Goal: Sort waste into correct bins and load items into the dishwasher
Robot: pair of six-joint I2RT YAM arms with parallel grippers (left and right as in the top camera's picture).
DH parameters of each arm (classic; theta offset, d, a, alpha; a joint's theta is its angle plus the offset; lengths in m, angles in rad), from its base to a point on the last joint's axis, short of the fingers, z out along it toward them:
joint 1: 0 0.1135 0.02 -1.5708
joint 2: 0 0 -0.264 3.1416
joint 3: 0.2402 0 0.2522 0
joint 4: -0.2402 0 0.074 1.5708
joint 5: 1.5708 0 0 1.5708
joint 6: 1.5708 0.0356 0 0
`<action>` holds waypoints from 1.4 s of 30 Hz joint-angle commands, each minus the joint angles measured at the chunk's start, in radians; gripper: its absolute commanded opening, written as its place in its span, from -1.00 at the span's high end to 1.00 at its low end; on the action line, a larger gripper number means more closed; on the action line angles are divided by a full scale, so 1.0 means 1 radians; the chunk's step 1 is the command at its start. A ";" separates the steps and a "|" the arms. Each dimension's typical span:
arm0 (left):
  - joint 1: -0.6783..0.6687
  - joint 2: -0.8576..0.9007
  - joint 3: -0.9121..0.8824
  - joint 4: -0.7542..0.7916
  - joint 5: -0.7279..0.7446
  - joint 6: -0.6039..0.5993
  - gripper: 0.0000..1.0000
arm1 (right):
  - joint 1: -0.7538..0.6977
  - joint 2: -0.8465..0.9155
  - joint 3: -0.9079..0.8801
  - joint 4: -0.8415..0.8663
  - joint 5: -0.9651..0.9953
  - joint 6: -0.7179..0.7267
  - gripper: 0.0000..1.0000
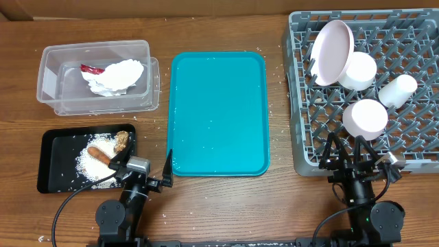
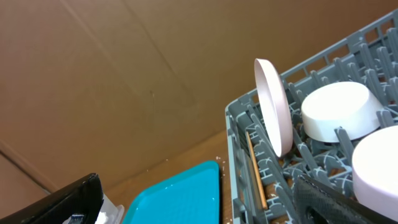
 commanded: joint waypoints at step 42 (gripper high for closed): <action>-0.006 -0.011 -0.003 0.001 -0.001 -0.002 -0.99 | 0.005 -0.012 -0.181 0.097 -0.007 -0.296 -1.00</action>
